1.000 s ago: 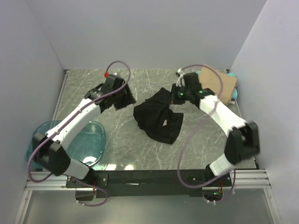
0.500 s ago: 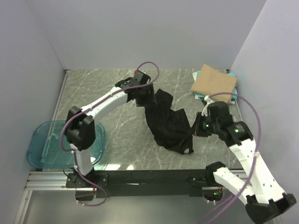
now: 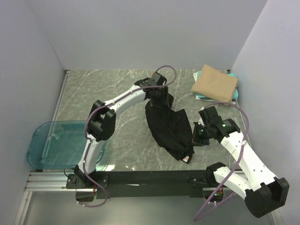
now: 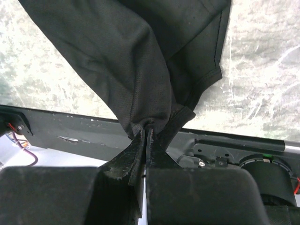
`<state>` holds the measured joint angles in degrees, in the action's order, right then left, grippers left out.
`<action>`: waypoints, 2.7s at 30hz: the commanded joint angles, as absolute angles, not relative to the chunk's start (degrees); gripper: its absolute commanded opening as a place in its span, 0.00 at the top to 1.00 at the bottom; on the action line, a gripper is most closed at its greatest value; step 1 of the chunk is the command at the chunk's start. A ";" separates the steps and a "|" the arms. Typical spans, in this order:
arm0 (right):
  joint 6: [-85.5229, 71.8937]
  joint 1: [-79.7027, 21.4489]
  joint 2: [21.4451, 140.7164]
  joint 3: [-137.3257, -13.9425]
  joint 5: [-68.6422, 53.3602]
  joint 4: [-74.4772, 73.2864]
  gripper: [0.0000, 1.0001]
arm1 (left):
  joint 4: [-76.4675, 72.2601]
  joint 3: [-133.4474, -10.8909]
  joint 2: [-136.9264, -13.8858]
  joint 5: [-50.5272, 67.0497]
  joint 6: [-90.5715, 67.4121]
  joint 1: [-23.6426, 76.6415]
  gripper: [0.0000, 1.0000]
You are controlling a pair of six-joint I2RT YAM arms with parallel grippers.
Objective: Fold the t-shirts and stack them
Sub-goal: Flatten the tshirt out
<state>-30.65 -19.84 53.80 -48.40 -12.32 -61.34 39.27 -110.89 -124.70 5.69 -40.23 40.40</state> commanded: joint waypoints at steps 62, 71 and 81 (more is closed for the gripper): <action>-16.08 -4.57 57.51 -91.88 2.02 -33.95 1.00 | 26.00 -113.75 -96.07 10.55 -47.11 15.21 0.86; -23.46 -4.57 52.38 -69.28 3.87 -46.22 1.00 | 35.95 -95.29 -99.67 9.94 -41.40 17.75 0.43; -27.77 -4.48 54.31 -58.18 0.18 -46.05 1.00 | 40.49 -76.38 -97.02 1.53 -42.01 25.66 0.41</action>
